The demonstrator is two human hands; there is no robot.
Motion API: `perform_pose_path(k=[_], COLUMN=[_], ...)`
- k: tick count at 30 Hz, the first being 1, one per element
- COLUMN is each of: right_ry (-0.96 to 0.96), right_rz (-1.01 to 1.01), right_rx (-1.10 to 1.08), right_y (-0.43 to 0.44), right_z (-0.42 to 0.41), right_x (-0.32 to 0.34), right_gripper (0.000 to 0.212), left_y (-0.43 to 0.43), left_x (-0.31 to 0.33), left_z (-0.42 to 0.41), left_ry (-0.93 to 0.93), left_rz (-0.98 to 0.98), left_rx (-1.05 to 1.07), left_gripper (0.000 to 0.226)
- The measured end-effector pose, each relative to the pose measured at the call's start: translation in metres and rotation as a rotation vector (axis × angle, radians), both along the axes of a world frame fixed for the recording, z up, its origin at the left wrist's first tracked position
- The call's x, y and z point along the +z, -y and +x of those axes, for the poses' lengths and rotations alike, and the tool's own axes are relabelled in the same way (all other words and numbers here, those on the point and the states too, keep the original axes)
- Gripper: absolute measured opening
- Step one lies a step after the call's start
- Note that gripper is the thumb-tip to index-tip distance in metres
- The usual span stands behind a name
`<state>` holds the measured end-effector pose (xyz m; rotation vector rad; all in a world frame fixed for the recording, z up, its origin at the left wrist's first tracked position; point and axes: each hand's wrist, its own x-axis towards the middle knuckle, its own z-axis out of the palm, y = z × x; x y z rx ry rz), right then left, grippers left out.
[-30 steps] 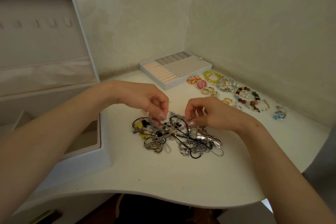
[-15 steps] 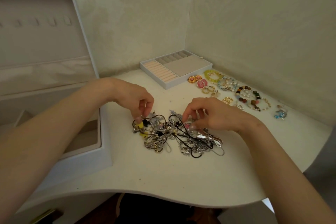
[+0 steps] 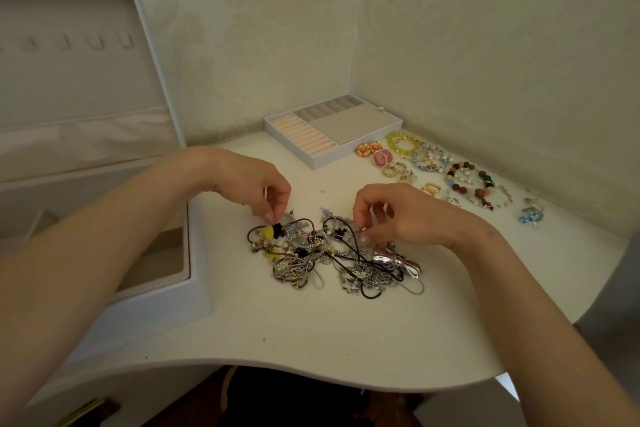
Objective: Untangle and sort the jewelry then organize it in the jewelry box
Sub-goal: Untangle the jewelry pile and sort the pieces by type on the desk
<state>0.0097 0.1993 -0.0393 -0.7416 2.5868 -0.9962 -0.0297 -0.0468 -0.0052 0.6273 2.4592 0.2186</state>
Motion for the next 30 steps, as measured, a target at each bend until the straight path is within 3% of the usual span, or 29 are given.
perform_pose_path(k=[12, 18, 25, 28, 30], right_ry=[0.029, 0.04, 0.014, 0.036, 0.053], right_rz=[-0.317, -0.331, -0.379, -0.463, -0.532], right_rx=[-0.15, -0.095, -0.108, -0.086, -0.069], right_y=[-0.003, -0.001, 0.001, 0.003, 0.005], right_z=[0.003, 0.004, 0.005, 0.007, 0.008], right_x=[0.009, 0.011, 0.011, 0.012, 0.012], right_gripper=[0.021, 0.02, 0.014, 0.011, 0.011], left_y=[-0.003, -0.004, -0.005, -0.013, -0.024], left_x=[0.003, 0.002, 0.001, 0.003, 0.001], left_z=[0.002, 0.001, 0.002, 0.006, 0.011], left_ry=[0.018, 0.03, -0.129, -0.25, -0.16], left_rz=[0.142, 0.133, 0.064, 0.285, 0.519], left_rx=[0.024, 0.01, 0.005, -0.013, -0.012], left_gripper=[0.011, 0.012, 0.013, 0.013, 0.022])
